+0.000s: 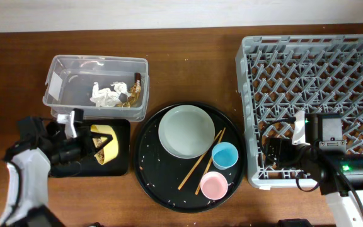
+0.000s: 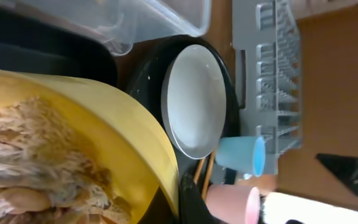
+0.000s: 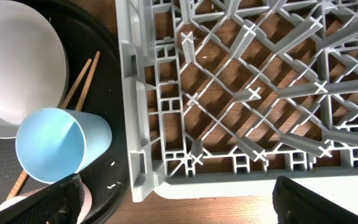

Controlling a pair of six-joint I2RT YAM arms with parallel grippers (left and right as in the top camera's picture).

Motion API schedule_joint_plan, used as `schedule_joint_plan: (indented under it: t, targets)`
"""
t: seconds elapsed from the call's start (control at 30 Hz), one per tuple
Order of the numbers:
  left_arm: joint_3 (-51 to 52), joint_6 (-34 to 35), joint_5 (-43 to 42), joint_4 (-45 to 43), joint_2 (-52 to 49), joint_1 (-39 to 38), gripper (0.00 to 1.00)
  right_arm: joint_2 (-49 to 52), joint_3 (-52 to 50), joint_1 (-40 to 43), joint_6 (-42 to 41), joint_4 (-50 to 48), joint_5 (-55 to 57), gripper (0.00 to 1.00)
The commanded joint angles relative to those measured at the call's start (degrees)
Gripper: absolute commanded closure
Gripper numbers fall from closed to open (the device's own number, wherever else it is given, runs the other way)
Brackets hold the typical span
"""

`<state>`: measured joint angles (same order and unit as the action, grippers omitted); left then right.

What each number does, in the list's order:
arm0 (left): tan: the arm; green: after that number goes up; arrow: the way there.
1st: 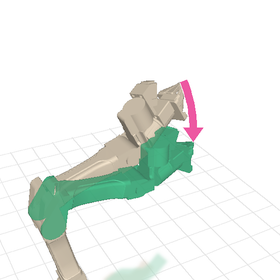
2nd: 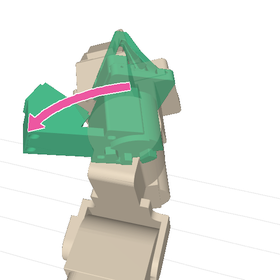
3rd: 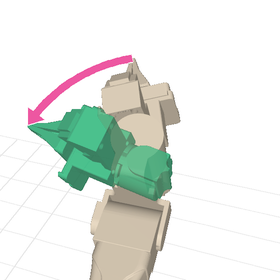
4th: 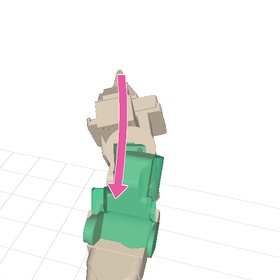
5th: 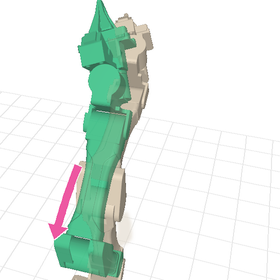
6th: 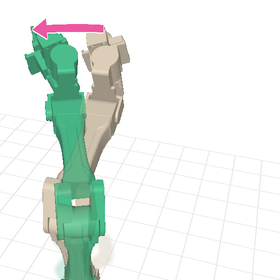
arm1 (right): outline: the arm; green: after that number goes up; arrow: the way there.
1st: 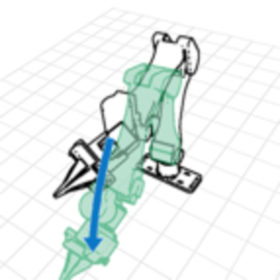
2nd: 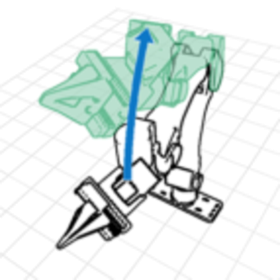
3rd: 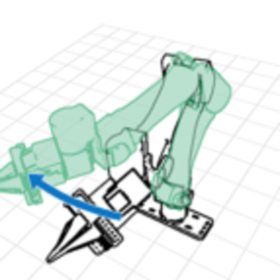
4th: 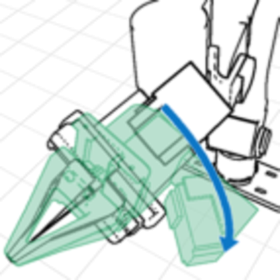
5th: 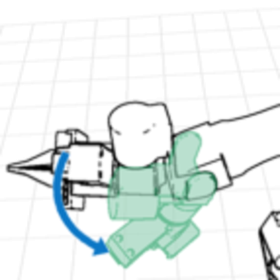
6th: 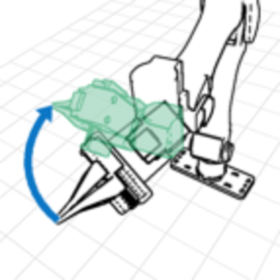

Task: Sort waste into correct bins and load items into the dishwasher rack
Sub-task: 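Tip the yellow bowl over the black tray to empty rice and shells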

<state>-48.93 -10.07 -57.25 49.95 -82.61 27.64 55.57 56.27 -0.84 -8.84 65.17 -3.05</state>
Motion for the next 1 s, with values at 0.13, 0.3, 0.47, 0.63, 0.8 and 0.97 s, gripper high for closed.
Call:
schedule_joint_plan:
  t: [0.13,0.3,0.47,0.63,0.8,0.97]
  targets:
    - [0.5,-2.4,-21.4,-0.2,-11.6,3.4,1.0,-0.1,1.0,-0.3,0.0,0.0,-0.3,0.02]
    - [0.5,-2.3,-26.0,-0.2,-12.9,3.6,1.0,-0.1,1.0,-0.3,0.0,0.0,-0.3,0.02]
    - [0.5,-2.2,-30.3,-0.2,-12.9,5.9,1.0,-0.1,1.0,-0.3,0.0,0.0,-0.3,0.02]
    - [0.5,-1.6,-30.5,-0.1,-12.9,9.1,1.0,-0.1,1.1,-0.3,0.0,0.0,-0.3,0.02]
    - [0.5,-1.2,-30.4,-0.5,-12.9,10.4,1.0,-0.1,1.0,-0.3,0.0,0.0,-0.3,0.02]
    - [0.5,-1.2,-30.5,-0.8,-12.9,10.4,1.0,-0.1,1.0,-0.3,0.0,0.0,-0.3,0.02]
